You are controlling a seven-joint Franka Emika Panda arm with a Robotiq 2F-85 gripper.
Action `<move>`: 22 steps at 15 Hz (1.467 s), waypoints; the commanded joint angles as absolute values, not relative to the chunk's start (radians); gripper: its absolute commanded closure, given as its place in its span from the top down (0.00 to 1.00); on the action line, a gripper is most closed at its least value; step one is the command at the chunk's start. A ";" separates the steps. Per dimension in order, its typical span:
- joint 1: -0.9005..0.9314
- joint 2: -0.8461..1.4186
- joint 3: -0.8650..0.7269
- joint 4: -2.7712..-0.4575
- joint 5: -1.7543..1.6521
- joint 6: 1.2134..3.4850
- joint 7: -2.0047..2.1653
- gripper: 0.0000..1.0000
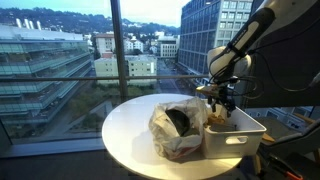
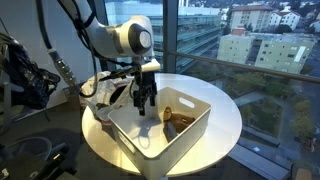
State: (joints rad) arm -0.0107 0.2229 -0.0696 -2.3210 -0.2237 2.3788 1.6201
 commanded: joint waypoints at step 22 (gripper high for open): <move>-0.067 0.632 -0.185 -2.070 0.076 2.627 1.494 1.00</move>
State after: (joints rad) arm -0.0670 0.5773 -0.1751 -2.1297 0.0348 2.6301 1.5274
